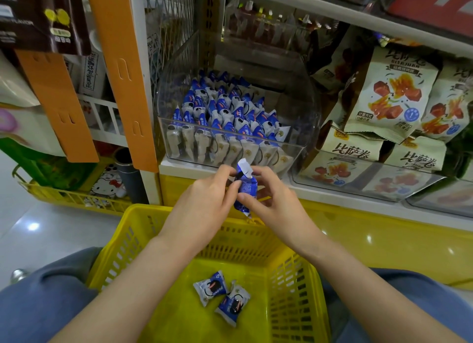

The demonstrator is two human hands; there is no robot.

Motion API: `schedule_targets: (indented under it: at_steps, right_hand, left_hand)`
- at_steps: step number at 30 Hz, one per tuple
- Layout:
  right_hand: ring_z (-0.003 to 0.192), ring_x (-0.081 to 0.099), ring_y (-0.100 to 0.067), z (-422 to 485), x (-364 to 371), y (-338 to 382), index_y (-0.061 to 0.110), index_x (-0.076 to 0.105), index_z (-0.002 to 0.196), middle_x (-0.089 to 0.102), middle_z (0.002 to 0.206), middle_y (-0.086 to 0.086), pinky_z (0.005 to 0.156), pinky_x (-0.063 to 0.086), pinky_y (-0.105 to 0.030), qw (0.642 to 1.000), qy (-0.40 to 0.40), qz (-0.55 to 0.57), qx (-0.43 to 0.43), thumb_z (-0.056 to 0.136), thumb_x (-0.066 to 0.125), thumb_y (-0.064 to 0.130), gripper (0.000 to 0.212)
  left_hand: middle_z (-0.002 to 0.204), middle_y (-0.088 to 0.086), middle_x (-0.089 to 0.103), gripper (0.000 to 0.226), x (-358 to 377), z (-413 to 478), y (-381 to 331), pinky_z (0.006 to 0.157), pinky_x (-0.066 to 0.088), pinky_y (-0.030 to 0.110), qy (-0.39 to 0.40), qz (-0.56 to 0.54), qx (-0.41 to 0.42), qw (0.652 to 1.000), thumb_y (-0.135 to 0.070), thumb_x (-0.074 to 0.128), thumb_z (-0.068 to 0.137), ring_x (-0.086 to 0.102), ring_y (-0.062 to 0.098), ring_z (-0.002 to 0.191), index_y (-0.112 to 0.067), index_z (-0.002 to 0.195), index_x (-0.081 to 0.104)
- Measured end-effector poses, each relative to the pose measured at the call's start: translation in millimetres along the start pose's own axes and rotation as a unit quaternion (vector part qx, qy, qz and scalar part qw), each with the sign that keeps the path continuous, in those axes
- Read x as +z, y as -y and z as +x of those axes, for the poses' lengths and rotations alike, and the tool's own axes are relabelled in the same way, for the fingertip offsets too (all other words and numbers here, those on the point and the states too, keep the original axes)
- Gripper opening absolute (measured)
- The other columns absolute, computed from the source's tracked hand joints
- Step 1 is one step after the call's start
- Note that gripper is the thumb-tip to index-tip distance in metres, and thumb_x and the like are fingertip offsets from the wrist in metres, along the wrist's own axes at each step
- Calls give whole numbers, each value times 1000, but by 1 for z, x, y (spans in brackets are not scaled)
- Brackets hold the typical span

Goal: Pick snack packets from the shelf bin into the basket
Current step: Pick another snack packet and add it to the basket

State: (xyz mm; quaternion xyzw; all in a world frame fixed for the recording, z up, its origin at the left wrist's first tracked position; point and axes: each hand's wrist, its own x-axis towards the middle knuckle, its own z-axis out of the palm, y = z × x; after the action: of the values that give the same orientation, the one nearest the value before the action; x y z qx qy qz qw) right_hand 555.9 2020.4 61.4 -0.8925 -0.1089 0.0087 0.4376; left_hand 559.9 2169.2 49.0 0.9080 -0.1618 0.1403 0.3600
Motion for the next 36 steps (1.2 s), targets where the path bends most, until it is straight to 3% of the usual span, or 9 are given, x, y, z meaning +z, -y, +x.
schedule_targets:
  at_steps: [3,7,15,20,23,27,29,32,36]
  right_hand:
    - [88,61,-1,-1,1,-1,35,44,123,60,110,17,78,54,-28,1000,4,-22,-12,87,59,35,39]
    - [86,59,4,-1,4,-4,35,41,125,59,104,19,74,53,-21,999,3,-35,-10,89,54,39,39]
    - [87,60,-2,1,6,-9,30,39,124,58,103,14,81,54,-30,1000,-27,8,13,93,48,34,32]
    - [88,55,15,4,6,-10,32,36,125,57,106,16,75,45,-6,1000,-16,16,4,94,47,34,33]
    - [105,55,8,6,6,-8,35,33,135,53,115,23,90,47,-17,998,31,57,-2,92,52,31,47]
    - [94,54,15,4,7,-7,43,29,134,45,108,31,76,50,-9,999,11,30,-32,85,64,28,62]
    - [98,51,16,3,6,-8,41,26,134,44,115,28,77,45,-4,999,-21,15,-40,81,69,26,70]
    - [118,46,0,3,8,-9,26,24,141,47,129,9,96,42,-16,997,-32,-49,-43,75,74,27,84]
    - [98,53,11,2,10,-4,31,41,122,53,104,24,84,44,-8,999,-16,-7,-40,74,75,30,59]
  left_hand:
    - [82,0,63,21,2,0,1,56,49,34,-4,-6,-11,1000,-26,40,96,58,15,68,-20,113,51]
    - [80,-7,60,21,6,3,5,50,42,16,1,-70,-64,996,-27,41,96,54,2,61,-24,111,55]
    - [99,-11,62,38,14,4,5,72,49,13,17,-149,-105,983,-18,56,86,58,-2,86,-30,122,50]
    - [95,-16,61,31,12,6,6,73,51,13,12,-191,-102,976,-13,54,90,60,-2,89,-33,112,45]
    - [93,-4,68,24,9,10,3,77,55,32,-2,-288,-155,945,-8,46,94,66,12,86,-31,98,47]
    - [94,3,68,16,4,12,-4,69,56,27,34,-448,-201,871,-15,44,95,66,11,85,-24,98,56]
    - [95,-1,68,12,5,10,-4,76,55,30,42,-423,-182,887,-24,48,93,65,10,89,-23,102,57]
    - [88,7,67,13,5,13,-2,81,53,45,-18,-363,-189,912,-22,48,94,64,19,84,-16,89,57]
    - [83,12,67,21,2,14,1,74,55,42,-56,-335,-187,922,-24,45,96,66,24,80,-13,84,58]
